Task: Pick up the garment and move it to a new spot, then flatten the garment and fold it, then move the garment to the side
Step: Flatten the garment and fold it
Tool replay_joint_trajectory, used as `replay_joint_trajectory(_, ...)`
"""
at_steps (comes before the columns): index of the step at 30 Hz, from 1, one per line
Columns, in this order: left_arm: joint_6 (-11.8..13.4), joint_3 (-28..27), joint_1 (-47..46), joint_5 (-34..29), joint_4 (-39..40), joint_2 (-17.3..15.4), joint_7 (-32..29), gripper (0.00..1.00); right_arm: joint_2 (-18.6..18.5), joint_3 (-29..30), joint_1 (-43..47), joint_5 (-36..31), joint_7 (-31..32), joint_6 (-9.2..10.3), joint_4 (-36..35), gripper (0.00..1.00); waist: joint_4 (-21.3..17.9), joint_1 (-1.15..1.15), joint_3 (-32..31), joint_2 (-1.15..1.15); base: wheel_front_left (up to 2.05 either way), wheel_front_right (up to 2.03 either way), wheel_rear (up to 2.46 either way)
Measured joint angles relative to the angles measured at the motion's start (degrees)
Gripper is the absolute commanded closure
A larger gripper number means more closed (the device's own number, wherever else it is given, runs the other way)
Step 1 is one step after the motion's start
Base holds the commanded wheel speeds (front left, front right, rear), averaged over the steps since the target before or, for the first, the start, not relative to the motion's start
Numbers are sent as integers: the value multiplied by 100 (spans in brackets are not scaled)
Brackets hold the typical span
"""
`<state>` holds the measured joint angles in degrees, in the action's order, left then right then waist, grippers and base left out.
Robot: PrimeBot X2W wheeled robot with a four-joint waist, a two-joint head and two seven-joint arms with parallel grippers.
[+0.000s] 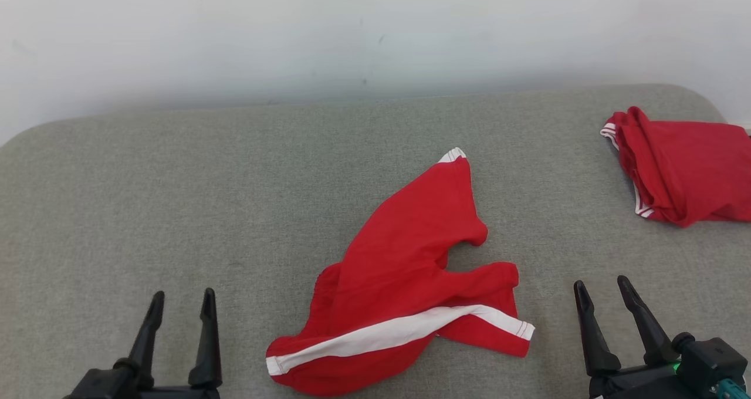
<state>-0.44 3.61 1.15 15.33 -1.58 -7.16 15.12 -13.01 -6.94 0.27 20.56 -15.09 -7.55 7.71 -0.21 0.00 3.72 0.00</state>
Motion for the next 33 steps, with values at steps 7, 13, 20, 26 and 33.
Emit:
replay_joint_trajectory(7, -13, -422, -27, -348, -16, 133, -1, 0, 20, -30, -14, -10, 0, 0, 49, 0, -127, 0, -68, 0, 0, 0, 0)
replay_joint_trajectory(13, -160, -642, 34, -730, -73, 145, -1, 0, 58, -12, -18, -36, 0, 0, 130, 0, -230, 0, -131, 0, 0, 0, 0)
replay_joint_trajectory(20, -313, -816, 200, -818, -16, 234, 0, 0, 140, 29, -18, -53, 0, 0, 193, 0, -248, 0, -160, 0, 0, 0, 0)
replay_joint_trajectory(26, -416, -924, 287, -811, -32, 300, 0, 0, 152, 55, -18, -54, 0, 0, 231, 0, -192, 0, -164, 0, 0, 0, 0)
replay_joint_trajectory(33, -512, -989, 288, -828, -58, 344, -1, 0, 152, 47, -19, -54, 0, 0, 277, 0, -145, 0, -199, 0, 0, 0, 0)
